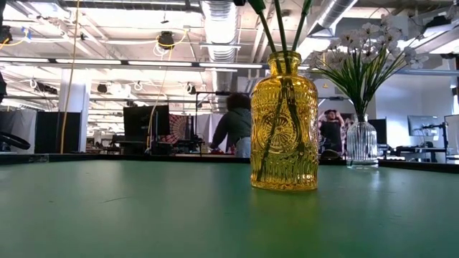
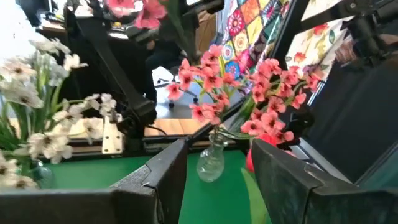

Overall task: Sort flowers into vase by color
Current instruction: Put the bottom middle pink flowers into the bottom transparent vase

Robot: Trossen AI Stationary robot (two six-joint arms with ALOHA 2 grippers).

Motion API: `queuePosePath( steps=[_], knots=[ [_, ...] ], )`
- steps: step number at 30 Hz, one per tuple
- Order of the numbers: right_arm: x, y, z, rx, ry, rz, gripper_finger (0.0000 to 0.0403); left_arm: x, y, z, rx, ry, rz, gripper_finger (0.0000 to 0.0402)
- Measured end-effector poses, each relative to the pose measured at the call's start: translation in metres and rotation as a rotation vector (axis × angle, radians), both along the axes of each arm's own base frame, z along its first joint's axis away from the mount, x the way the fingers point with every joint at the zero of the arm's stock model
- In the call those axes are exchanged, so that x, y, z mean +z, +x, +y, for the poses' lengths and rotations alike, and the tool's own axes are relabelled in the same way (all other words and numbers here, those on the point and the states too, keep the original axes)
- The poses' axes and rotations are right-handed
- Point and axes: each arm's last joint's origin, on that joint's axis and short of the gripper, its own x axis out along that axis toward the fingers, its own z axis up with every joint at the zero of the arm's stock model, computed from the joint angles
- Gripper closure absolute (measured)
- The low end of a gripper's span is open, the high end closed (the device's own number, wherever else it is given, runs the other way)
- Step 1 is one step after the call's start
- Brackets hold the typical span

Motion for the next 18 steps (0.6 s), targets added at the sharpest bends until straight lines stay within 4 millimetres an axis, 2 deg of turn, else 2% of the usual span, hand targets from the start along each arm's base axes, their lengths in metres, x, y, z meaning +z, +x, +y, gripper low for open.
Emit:
queuePosePath(
  steps=[10, 18],
  knots=[
    [-0.007, 0.014, 0.031, 0.158, -0.031, -0.175, 0.0379, -0.006, 0.001, -0.016, -0.036, -0.014, 0.07, 0.0232],
    [-0.022, 0.011, 0.053, 0.327, -0.239, -0.279, 0.0379, -0.006, 0.001, -0.02, -0.044, -0.011, 0.069, 0.0232]
  ],
)
